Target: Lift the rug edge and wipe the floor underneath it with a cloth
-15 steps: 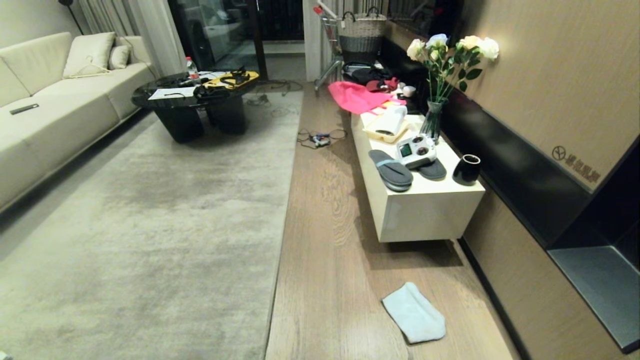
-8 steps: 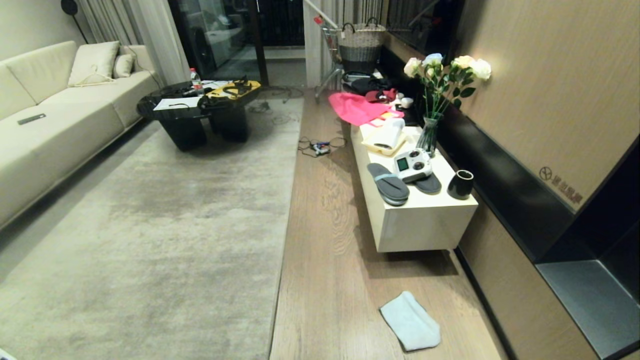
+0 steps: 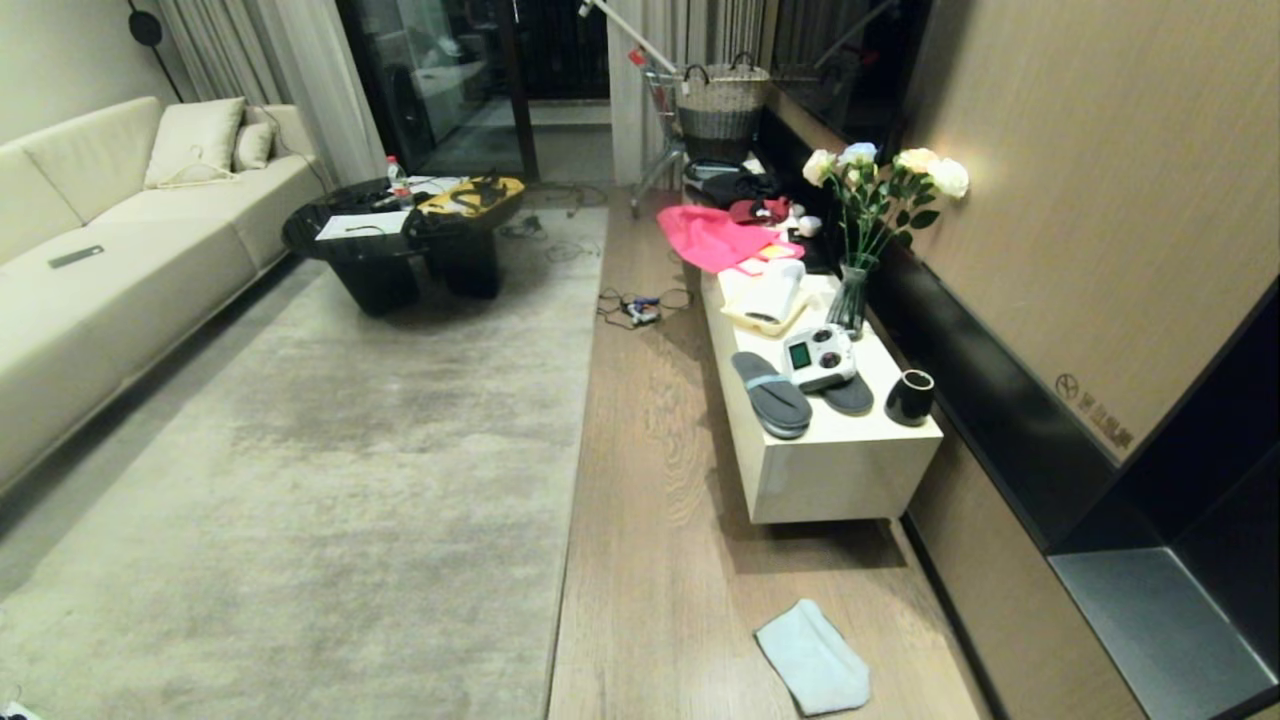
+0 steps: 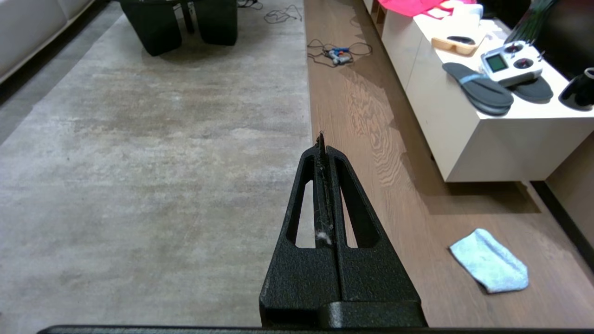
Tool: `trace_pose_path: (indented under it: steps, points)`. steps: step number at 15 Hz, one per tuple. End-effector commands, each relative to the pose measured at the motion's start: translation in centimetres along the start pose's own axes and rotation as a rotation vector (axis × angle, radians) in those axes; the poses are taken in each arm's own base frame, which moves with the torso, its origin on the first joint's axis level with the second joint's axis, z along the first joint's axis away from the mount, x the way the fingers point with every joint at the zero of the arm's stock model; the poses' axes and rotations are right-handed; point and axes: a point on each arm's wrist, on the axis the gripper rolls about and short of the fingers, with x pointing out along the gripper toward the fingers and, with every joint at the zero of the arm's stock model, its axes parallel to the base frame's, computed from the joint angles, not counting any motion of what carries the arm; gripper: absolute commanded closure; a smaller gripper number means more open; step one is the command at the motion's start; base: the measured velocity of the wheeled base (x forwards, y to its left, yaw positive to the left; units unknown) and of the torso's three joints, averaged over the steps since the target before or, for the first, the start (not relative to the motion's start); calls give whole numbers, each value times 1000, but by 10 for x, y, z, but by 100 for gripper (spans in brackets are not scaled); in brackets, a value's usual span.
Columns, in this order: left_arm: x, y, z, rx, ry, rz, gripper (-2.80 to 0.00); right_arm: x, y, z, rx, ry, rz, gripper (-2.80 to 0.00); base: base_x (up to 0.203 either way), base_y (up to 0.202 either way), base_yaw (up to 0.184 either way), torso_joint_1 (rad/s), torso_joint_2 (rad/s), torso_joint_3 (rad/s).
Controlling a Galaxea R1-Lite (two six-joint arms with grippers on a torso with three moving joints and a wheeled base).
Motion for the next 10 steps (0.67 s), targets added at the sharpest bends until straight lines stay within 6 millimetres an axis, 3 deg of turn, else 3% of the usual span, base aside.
trace_pose_path:
  steps: [1, 10]
  points:
    - [0, 0, 0, -1, 0, 0, 0, 0, 0, 0, -2, 1, 1, 0, 0, 0, 0, 172, -535, -359]
    - [0, 0, 0, -1, 0, 0, 0, 0, 0, 0, -4, 0, 0, 0, 0, 0, 0, 206, -566, -359]
